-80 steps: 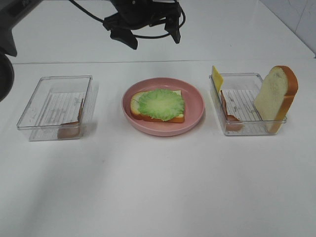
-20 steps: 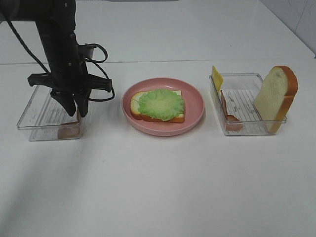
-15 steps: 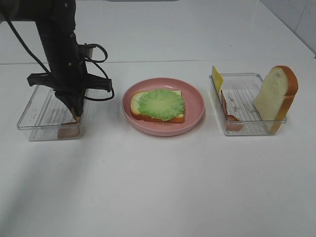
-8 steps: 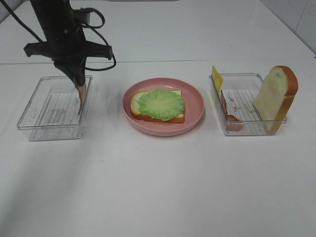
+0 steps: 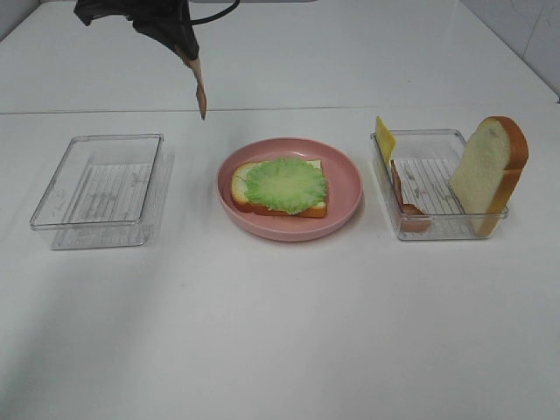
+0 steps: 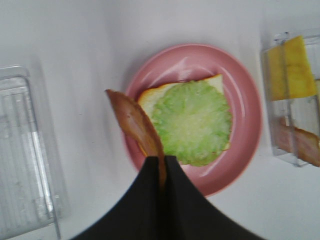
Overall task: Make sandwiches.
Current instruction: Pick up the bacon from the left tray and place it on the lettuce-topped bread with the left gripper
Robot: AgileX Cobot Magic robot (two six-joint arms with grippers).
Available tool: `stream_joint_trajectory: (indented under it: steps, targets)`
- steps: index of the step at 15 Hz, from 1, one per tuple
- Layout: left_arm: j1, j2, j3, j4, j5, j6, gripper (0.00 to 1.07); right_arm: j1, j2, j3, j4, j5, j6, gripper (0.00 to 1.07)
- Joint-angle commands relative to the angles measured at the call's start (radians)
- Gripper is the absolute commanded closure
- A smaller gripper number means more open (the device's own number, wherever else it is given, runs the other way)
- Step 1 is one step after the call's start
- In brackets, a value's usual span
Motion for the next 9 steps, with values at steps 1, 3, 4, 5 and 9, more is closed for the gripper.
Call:
stream_joint_trajectory:
  steps: [1,3,4,5,9]
  targets:
    - [-0.022,0.000,-0.006,-0.093,-0.057,-0.003,1.07,-0.004,-0.029,0.004,-0.004,-0.004,-0.004,0.08]
    - [-0.049,0.017,-0.006,-0.146,-0.118,0.004,1.07,-0.004,-0.029,0.004,-0.004,-0.004,-0.004,0.08]
    - [-0.074,0.038,-0.006,-0.181,-0.152,0.014,1.07,-0.004,-0.029,0.004,-0.004,-0.004,-0.004,0.08]
    - [-0.093,0.053,-0.006,-0.202,-0.173,0.021,1.07,-0.004,-0.029,0.004,-0.004,-0.004,-0.004,0.08]
    - [-0.159,0.104,-0.006,-0.292,-0.284,0.064,1.07,-0.004,-0.029,0.004,-0.004,-0.004,-0.004,0.08]
